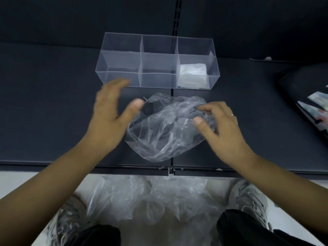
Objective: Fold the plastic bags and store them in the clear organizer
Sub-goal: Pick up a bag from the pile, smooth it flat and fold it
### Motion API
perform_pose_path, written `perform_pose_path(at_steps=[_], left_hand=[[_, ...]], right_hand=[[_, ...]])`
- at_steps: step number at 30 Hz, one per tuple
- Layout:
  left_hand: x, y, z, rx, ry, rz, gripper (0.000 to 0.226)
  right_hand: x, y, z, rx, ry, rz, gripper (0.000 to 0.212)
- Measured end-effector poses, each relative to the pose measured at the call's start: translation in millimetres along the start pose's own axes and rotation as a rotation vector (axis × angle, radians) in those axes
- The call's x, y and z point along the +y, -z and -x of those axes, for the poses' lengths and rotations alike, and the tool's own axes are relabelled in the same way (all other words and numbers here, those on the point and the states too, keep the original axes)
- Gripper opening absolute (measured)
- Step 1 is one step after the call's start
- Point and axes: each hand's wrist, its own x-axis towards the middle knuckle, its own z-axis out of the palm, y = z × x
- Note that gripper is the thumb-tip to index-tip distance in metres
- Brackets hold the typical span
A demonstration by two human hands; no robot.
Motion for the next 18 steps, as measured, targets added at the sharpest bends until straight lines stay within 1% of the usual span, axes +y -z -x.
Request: perform_pose_path(at_steps=[1,2,3,4,5,6,7,8,10,11,13,15,16,18], left_hand=[[7.1,-4.9,-5.7,-0.135,-0.082,-0.056,0.067],[12.4,-12.1,-11.0,-0.273,-0.14,-0.121,0.076],[16.7,-20.6,-15.3,-0.401,-0.189,-0.191,0.084],[18.8,-29.0,-18.4,-0.508,-0.23,-0.261,0.091],[19.2,-36.0,-21.0,-0.606,-0.25,-0.313,0.094],[18.1,-40.7,-22.9,-0.665,-0.245,-0.326,0.092],[15.2,-43.1,-24.6,-0.678,-0.206,-0.284,0.083],[11.6,-44.1,-24.9,-0.643,-0.139,-0.191,0.068],[8.0,-41.0,-20.6,-0.507,0.001,0.047,0.024],[6.1,-37.7,-17.7,-0.434,0.074,0.165,0.006],[2.3,-31.8,-7.9,-0.275,0.223,0.344,0.015],[4.4,-24.8,2.6,-0.155,0.372,0.505,0.02],[6.4,-22.6,8.4,-0.123,0.425,0.564,0.021],[10.5,-20.7,18.0,-0.118,0.492,0.618,0.02]], right_hand=[[-5.9,-4.9,0.8,-0.027,0.003,0.049,0.052],[-9.5,-10.0,1.0,-0.046,0.009,0.104,0.05],[-11.1,-14.5,0.4,-0.049,0.014,0.138,0.041],[-11.3,-17.2,-0.8,-0.041,0.018,0.12,0.029],[-10.3,-17.6,-2.2,-0.029,0.018,0.042,0.017],[-8.1,-16.1,-3.3,-0.02,0.006,-0.075,0.009],[-5.4,-12.4,-4.4,-0.012,-0.021,-0.198,0.006],[-2.4,-7.2,-5.5,0.0,-0.057,-0.303,0.006],[3.6,4.4,-7.8,0.044,-0.146,-0.466,0.009],[6.6,9.9,-8.7,0.074,-0.186,-0.528,0.012],[11.6,20.2,-10.8,0.117,-0.252,-0.621,0.016],[13.3,27.3,-12.2,0.13,-0.306,-0.69,0.015],[13.2,28.9,-12.4,0.133,-0.324,-0.718,0.014],[11.1,29.2,-11.8,0.147,-0.328,-0.739,0.015]])
